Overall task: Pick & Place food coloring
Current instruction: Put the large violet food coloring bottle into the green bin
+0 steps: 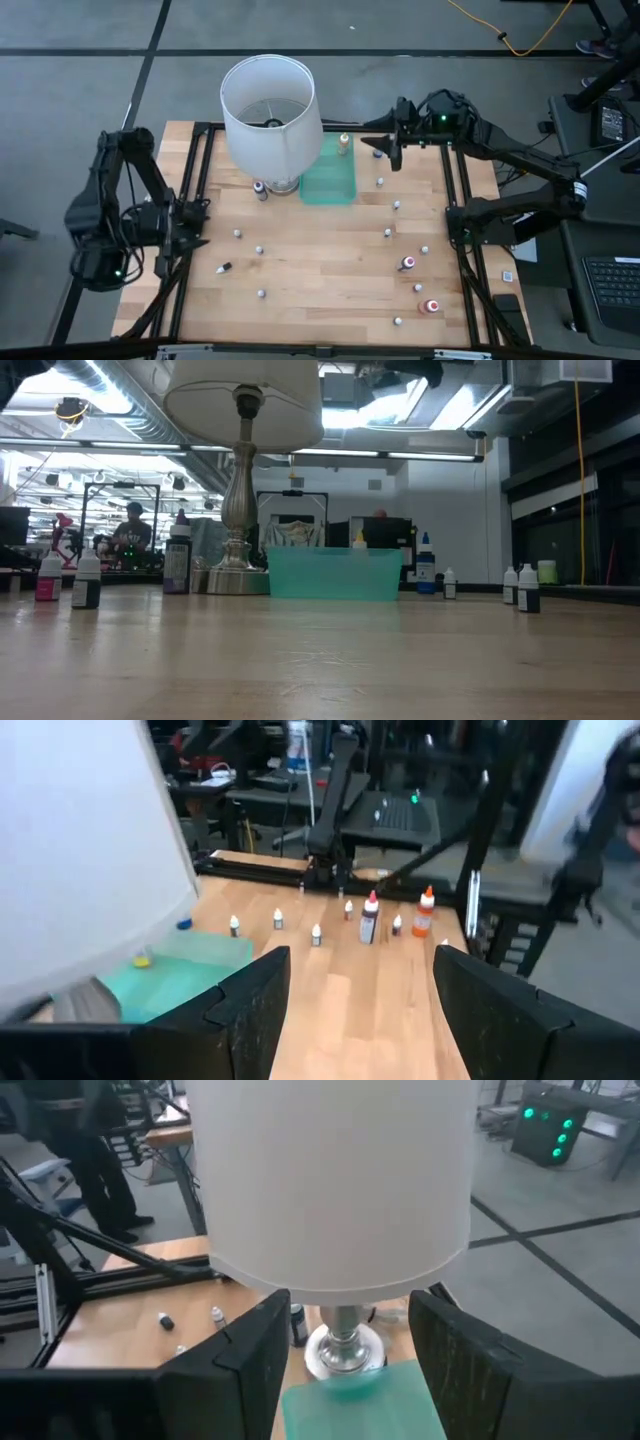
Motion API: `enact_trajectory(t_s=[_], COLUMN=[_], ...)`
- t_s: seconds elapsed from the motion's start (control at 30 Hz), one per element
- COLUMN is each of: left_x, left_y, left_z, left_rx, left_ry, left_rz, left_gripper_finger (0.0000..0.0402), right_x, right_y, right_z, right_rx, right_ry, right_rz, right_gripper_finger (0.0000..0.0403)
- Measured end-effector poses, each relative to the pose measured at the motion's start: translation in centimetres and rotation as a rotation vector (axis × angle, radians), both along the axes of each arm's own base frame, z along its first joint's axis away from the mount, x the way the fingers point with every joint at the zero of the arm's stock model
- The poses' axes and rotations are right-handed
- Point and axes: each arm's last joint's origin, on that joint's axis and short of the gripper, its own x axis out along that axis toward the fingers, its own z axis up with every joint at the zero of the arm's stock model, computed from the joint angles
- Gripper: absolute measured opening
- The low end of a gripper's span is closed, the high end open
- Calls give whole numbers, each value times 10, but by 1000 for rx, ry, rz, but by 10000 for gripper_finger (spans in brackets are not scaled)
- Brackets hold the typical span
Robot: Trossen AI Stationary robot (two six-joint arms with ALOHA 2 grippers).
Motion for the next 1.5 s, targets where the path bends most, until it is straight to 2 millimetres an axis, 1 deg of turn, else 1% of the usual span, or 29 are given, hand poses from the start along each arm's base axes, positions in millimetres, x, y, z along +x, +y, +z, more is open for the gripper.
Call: enact_trajectory(t_s=[0.13, 0.37, 0.6, 0.77, 0.93, 1.03, 1.13, 1.3, 1.43, 1.5], left_x=[1, 13, 36, 59, 84, 98, 110, 126, 134, 137], left_y=[-3, -5, -6, -2, 10, 15, 20, 28, 30, 30], left_z=[-24, -59, -99, -110, -122, -132, -141, -155, -168, -173], left_rx=[-52, -104, -188, -196, -217, -183, -103, -26, -27, -34], left_ry=[-13, -21, -13, 0, 108, 169, 225, 280, 345, 341], left_rz=[29, 139, 306, 445, 632, 715, 770, 853, 917, 940], left_gripper_finger=[239, 239, 239, 239, 239, 239, 239, 239, 239, 239], right_x=[2, 5, 7, 8, 8, 6, 4, 0, -5, -7], right_y=[6, 14, 21, 27, 31, 33, 33, 34, 36, 37], right_z=[0, 0, 0, -2, -7, -8, -8, -4, -1, 1], right_rx=[-6, -7, -30, -52, -37, -29, -29, -53, -55, -58], right_ry=[3, 5, 9, 29, 75, 99, 100, 85, 69, 61], right_rz=[7, 41, 78, 108, 124, 131, 132, 146, 172, 175], right_gripper_finger=[207, 207, 207, 207, 207, 207, 207, 207, 207, 207])
